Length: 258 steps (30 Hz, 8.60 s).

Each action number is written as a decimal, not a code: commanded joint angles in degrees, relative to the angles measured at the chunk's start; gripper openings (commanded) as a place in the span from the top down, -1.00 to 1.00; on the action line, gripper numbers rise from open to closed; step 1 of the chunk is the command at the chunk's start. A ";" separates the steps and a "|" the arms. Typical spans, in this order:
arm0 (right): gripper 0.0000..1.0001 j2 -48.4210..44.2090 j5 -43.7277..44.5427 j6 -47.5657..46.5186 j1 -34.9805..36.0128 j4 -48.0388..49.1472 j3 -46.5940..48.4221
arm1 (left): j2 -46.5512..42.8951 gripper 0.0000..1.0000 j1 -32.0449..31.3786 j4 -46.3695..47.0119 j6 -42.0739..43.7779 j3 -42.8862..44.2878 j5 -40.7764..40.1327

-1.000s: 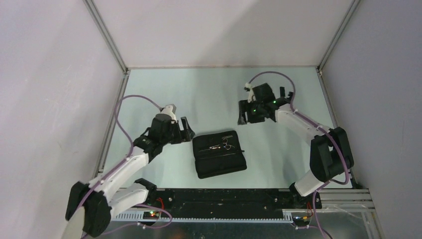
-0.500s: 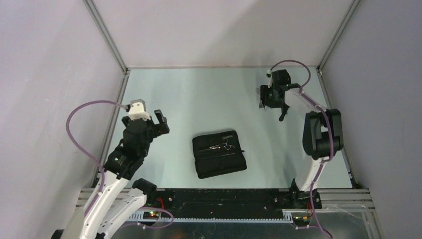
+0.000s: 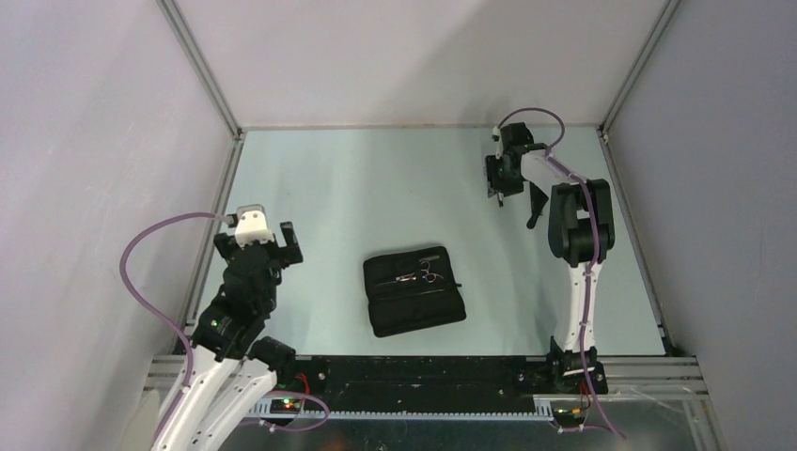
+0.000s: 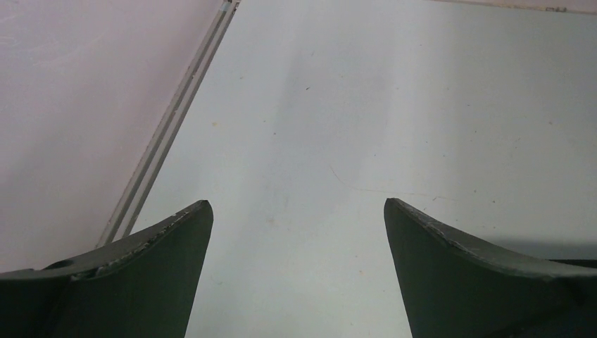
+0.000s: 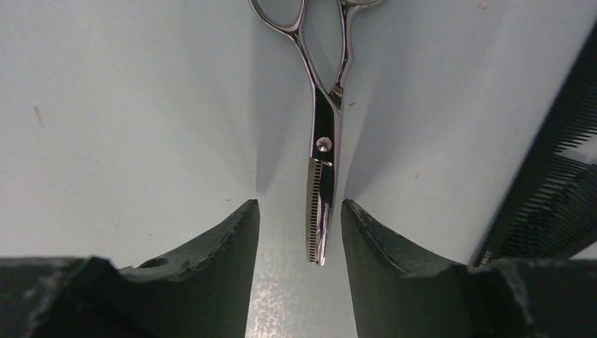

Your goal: Sort the hair-cutting tools

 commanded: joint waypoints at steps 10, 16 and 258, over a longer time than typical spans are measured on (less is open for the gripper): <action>0.59 3.75 1.08 -1.23 0.53 -6.13 3.09 | -0.36 -0.93 2.01 4.57 2.35 -1.28 0.88; 1.00 -0.44 4.07 -1.26 2.52 -8.14 -1.34 | -1.98 -0.92 2.30 4.39 1.79 -1.59 2.86; 1.00 -60.78 -10.26 52.90 25.12 75.90 -69.40 | 43.24 -0.16 -31.96 16.50 -21.82 20.16 28.35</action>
